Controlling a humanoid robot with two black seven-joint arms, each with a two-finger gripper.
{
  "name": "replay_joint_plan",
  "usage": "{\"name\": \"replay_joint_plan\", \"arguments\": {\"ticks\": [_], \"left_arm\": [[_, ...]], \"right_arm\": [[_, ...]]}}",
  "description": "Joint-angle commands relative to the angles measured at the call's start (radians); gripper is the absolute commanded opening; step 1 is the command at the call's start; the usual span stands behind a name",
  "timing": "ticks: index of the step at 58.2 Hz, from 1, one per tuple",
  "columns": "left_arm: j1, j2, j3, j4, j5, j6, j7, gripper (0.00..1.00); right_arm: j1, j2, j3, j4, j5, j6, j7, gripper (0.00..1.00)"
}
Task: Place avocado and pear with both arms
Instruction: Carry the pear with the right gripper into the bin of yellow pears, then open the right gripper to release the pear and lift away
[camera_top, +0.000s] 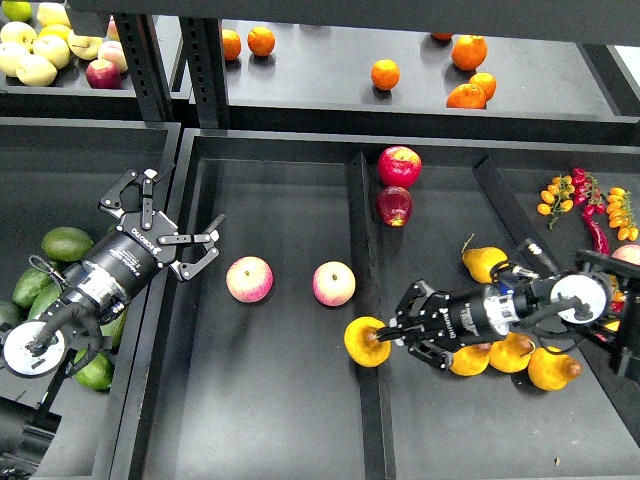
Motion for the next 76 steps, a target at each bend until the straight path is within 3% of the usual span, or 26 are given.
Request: {"name": "replay_joint_plan", "arguments": {"ticks": [1, 14, 50, 55, 57, 59, 61, 69, 76], "left_arm": [[0.0, 0.0, 0.003, 0.001, 0.0, 0.0, 0.0, 1.0], [-0.001, 0.0, 0.004, 0.001, 0.0, 0.0, 0.0, 1.0], [0.0, 0.0, 0.003, 0.001, 0.0, 0.0, 0.0, 1.0], [0.0, 0.0, 0.003, 0.001, 0.0, 0.0, 0.0, 1.0], [-0.001, 0.0, 0.003, 0.001, 0.0, 0.0, 0.0, 1.0], [-0.001, 0.0, 0.003, 0.001, 0.0, 0.0, 0.0, 1.0], [0.0, 0.0, 0.003, 0.001, 0.0, 0.0, 0.0, 1.0], [0.0, 0.0, 0.003, 0.001, 0.0, 0.0, -0.002, 1.0], [0.0, 0.0, 0.003, 0.001, 0.0, 0.0, -0.002, 1.0]], "right_arm": [[0.0, -0.059, -0.035, 0.0, 0.001, 0.0, 0.0, 0.02], [-0.015, -0.071, -0.099, -0.013, 0.001, 0.0, 0.0, 0.02], [-0.184, 0.073, -0.088, -0.175, -0.024, 0.0, 0.0, 0.06], [-0.182, 0.064, -0.088, -0.174, -0.024, 0.0, 0.0, 0.2], [-0.182, 0.063, -0.087, -0.174, -0.027, 0.0, 0.0, 0.3], [-0.182, 0.061, -0.082, -0.172, -0.033, 0.0, 0.0, 0.52], [-0.179, 0.056, -0.076, -0.172, -0.044, 0.0, 0.0, 0.63], [-0.17, 0.014, 0.005, -0.166, -0.079, 0.0, 0.0, 0.85], [-0.141, -0.026, 0.116, -0.149, -0.07, 0.0, 0.0, 0.93]]}}
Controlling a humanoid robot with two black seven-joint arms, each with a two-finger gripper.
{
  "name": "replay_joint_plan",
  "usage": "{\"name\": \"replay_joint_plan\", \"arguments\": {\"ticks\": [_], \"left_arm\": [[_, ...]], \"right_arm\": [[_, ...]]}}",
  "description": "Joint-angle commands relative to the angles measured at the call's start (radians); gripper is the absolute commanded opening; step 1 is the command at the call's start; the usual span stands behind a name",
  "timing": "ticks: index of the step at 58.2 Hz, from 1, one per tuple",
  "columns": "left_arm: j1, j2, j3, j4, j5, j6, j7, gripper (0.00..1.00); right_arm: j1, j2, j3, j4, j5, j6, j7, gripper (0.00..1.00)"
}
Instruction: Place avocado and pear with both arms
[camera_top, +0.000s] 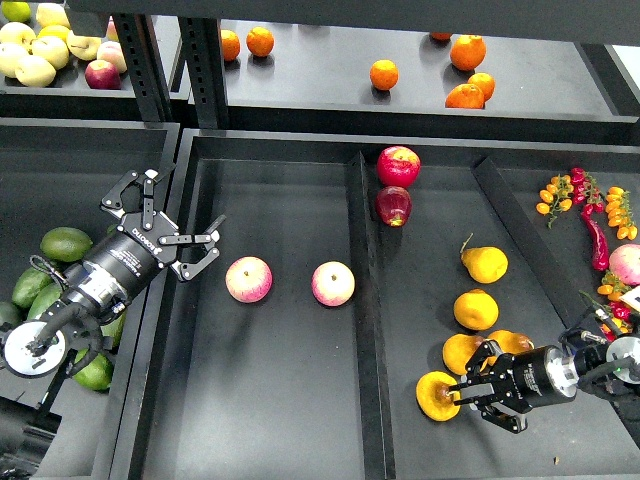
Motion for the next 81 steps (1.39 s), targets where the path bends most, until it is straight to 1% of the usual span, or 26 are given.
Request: {"name": "replay_joint_plan", "arguments": {"ticks": [1, 5, 15, 26, 33, 37, 47, 49, 50, 59, 65, 69, 80, 81], "left_arm": [[0.0, 0.0, 0.0, 0.0, 0.0, 0.0, -0.001, 1.0], [0.0, 0.0, 0.0, -0.002, 0.0, 0.0, -0.001, 1.0], [0.0, 0.0, 0.0, -0.002, 0.0, 0.0, -0.004, 1.0], [0.0, 0.0, 0.002, -0.003, 0.0, 0.0, -0.002, 1.0], [0.0, 0.0, 0.0, -0.003, 0.001, 0.001, -0.005, 1.0], [0.0, 0.0, 0.002, -0.003, 0.0, 0.001, -0.007, 1.0], [0.0, 0.0, 0.0, -0.003, 0.0, 0.001, -0.009, 1.0], [0.0, 0.0, 0.0, -0.003, 0.0, 0.001, -0.01, 1.0], [0.0, 0.0, 0.0, -0.002, 0.0, 0.001, -0.01, 1.0], [0.0, 0.0, 0.002, -0.003, 0.0, 0.001, -0.01, 1.0], [0.0, 0.0, 0.002, -0.006, 0.0, 0.001, -0.012, 1.0], [0.0, 0.0, 0.002, -0.009, 0.0, 0.001, -0.012, 1.0], [0.0, 0.0, 0.002, -0.011, 0.0, 0.0, -0.022, 1.0], [0.0, 0.0, 0.002, -0.011, 0.0, 0.0, -0.025, 1.0]], "right_arm": [[0.034, -0.03, 0.09, 0.014, 0.007, 0.001, 0.001, 0.93], [0.07, -0.043, 0.116, 0.019, 0.011, 0.001, 0.001, 0.94], [0.086, -0.04, 0.16, 0.008, 0.031, 0.001, 0.001, 0.95], [0.079, -0.027, 0.285, -0.038, 0.033, 0.001, 0.001, 0.95], [0.053, 0.002, 0.409, -0.082, 0.045, 0.001, 0.001, 0.95], [0.025, 0.038, 0.504, -0.104, 0.057, 0.001, 0.001, 0.99], [-0.044, 0.174, 0.769, -0.144, 0.059, 0.001, 0.001, 0.99], [-0.059, 0.214, 0.829, -0.148, 0.059, 0.001, 0.001, 0.99], [-0.08, 0.28, 0.913, -0.162, 0.059, 0.001, 0.001, 0.99], [-0.118, 0.461, 1.153, -0.197, 0.057, 0.001, 0.001, 0.99], [-0.125, 0.562, 1.259, -0.216, 0.054, 0.001, 0.001, 0.99], [-0.156, 0.598, 1.288, -0.213, 0.054, 0.001, 0.001, 0.99], [-0.231, 0.598, 1.331, -0.214, 0.054, 0.001, 0.001, 0.99], [-0.236, 0.598, 1.335, -0.214, 0.054, 0.001, 0.02, 0.99]]}}
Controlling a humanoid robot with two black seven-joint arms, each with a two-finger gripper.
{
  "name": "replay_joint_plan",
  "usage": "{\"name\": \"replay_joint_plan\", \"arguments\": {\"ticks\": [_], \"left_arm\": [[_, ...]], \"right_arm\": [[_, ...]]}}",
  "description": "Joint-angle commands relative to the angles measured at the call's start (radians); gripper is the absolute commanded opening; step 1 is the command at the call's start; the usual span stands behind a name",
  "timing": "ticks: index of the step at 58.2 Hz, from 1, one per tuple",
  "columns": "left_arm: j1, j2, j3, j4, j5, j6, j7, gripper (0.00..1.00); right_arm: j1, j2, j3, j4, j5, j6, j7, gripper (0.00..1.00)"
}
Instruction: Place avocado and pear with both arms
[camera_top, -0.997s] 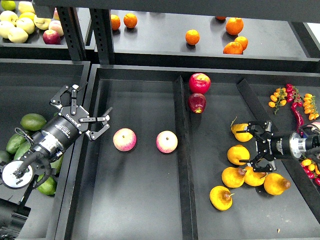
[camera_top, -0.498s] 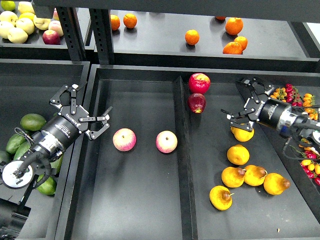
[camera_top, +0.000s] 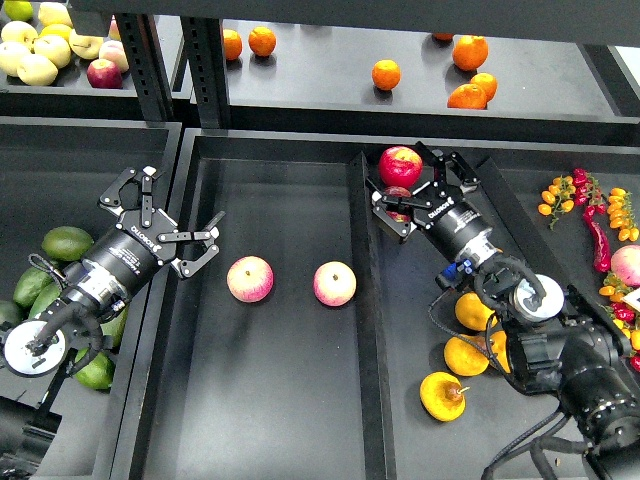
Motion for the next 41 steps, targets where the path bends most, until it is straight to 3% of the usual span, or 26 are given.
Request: {"name": "replay_joint_plan", "arguments": {"ticks": [1, 7, 11, 21, 34, 41], "left_arm": [[0.0, 0.0, 0.0, -0.001, 0.0, -0.002, -0.012, 1.0], [-0.001, 0.0, 0.002, -0.002, 0.0, -0.002, -0.033, 1.0], [-0.001, 0.0, 0.002, -0.004, -0.002, -0.003, -0.047, 1.0], [-0.017, 0.0, 0.006, -0.007, -0.021, -0.008, -0.069, 1.0], [-0.021, 0.0, 0.008, -0.002, -0.078, -0.008, -0.073, 1.0], [-0.027, 0.0, 0.011, 0.001, -0.08, -0.006, -0.073, 1.0]], "right_arm": [[-0.033, 0.002, 0.037, -0.001, -0.002, 0.0, 0.038, 0.99], [-0.041, 0.002, 0.078, 0.0, -0.003, 0.0, 0.124, 0.99], [-0.046, 0.002, 0.095, 0.0, -0.023, 0.0, 0.151, 0.99], [-0.082, 0.002, 0.096, 0.011, -0.244, 0.0, 0.156, 0.99], [-0.089, 0.002, 0.136, 0.042, -0.256, 0.0, 0.164, 0.99], [-0.089, 0.002, 0.145, 0.046, -0.267, 0.0, 0.202, 0.99]]}}
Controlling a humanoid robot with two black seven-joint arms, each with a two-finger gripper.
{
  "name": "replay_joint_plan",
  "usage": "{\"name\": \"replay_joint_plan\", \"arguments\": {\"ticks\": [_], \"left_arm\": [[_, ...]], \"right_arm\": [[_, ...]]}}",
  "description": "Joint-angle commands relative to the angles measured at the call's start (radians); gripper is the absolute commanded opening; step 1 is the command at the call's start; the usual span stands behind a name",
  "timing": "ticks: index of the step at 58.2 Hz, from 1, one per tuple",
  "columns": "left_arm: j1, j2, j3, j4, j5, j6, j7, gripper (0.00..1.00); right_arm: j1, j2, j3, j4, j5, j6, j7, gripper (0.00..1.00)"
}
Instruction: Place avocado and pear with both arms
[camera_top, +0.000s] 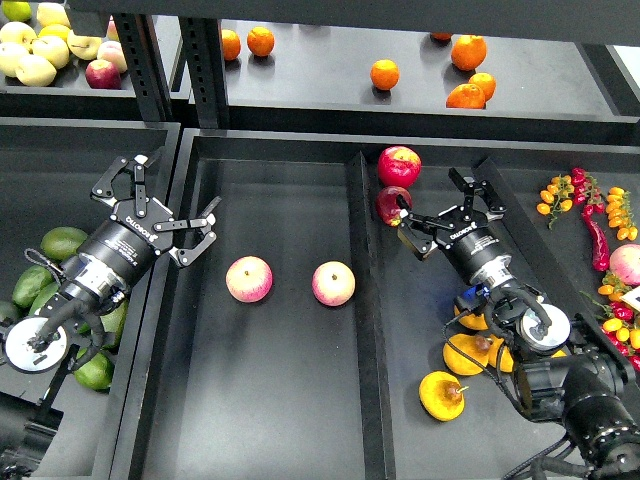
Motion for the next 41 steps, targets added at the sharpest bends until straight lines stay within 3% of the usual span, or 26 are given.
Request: {"name": "replay_joint_plan", "arguments": {"ticks": [1, 41], "left_arm": [[-0.007, 0.0, 0.003, 0.005, -0.003, 0.003, 0.0, 1.0], [-0.028, 0.0, 0.001, 0.031, -0.072, 0.015, -0.016, 1.0]], "right_arm": [[0.0, 0.0, 0.012, 0.004, -0.009, 0.0, 0.037, 0.99], [-0.002, 0.0, 0.015, 0.044, -0.038, 0.0, 0.04, 0.99]]}}
